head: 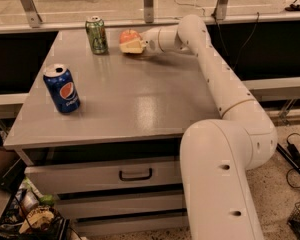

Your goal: Move apple near pepsi can

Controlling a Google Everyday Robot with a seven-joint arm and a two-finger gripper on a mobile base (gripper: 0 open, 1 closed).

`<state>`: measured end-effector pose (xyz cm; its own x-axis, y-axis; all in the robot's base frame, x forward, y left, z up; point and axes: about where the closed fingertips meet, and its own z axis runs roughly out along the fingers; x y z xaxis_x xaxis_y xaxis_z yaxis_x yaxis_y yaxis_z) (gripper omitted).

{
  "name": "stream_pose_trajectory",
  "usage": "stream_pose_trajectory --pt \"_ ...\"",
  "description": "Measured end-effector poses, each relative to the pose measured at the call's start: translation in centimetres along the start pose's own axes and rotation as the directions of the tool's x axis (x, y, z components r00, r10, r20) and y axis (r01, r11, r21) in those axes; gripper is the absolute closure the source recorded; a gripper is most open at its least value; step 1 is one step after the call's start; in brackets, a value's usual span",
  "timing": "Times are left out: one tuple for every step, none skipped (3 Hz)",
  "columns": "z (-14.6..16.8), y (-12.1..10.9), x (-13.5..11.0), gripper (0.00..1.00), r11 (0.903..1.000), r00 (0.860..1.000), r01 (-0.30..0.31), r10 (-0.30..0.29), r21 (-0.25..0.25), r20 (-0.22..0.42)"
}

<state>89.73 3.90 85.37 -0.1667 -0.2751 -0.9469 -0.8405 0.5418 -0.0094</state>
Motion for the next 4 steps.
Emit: stream_pose_trajectory --pt "-0.2 0.0 -0.6 1.00 1.0000 1.000 0.000 0.000 0.000 0.000" --pt "-0.3 0.0 -0.8 1.00 1.0000 1.000 0.000 0.000 0.000 0.000" --pt "-3.1 -0.5 -2.0 1.00 0.9983 1.000 0.010 -0.008 0.057 -0.028" --pt "-7.6 -0.2 -3.8 1.00 0.9889 0.996 0.031 -0.019 0.145 -0.083"
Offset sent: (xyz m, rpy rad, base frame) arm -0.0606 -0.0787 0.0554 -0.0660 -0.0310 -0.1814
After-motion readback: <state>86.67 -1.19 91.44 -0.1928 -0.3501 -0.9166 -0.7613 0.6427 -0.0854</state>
